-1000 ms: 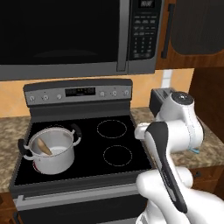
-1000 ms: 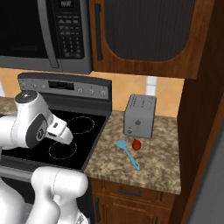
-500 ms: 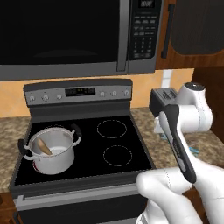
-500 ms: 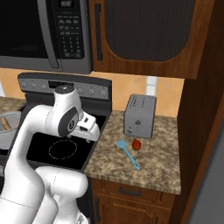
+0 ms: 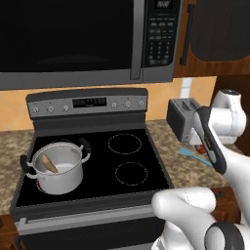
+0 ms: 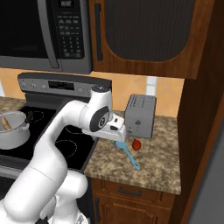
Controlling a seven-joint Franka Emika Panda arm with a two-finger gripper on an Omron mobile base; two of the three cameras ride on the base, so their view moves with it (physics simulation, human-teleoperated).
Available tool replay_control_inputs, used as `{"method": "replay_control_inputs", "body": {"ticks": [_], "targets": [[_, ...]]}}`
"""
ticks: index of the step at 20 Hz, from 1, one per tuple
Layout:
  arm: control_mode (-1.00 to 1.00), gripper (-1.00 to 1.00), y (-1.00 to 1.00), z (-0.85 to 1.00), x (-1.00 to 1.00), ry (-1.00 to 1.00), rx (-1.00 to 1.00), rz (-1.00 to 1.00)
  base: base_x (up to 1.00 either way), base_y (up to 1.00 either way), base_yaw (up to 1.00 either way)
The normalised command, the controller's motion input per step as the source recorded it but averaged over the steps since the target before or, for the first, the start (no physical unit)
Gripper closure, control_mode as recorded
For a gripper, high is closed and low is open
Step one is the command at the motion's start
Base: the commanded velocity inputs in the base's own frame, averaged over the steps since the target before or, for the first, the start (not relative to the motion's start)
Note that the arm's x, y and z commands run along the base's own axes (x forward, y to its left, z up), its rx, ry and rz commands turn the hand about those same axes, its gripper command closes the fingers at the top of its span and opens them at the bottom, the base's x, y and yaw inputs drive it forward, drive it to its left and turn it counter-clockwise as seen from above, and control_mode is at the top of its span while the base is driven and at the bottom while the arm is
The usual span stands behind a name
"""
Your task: Put the sweet potato and tomato in the pot. Retrieve the spatula and lightly stir the vegetables in the pot.
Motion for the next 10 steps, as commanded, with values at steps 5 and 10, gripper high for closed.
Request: {"method": "replay_control_inputs", "body": {"ticks": [5, 10], "targets": [[-1.0, -1.0, -0.61, -0.17, 0.32, 0.01, 0.0, 0.04, 0.0, 0.0, 0.0], [-1.0, -1.0, -0.55, -0.26, 0.35, 0.0, 0.0, 0.03, 0.0, 0.0, 0.0]]}}
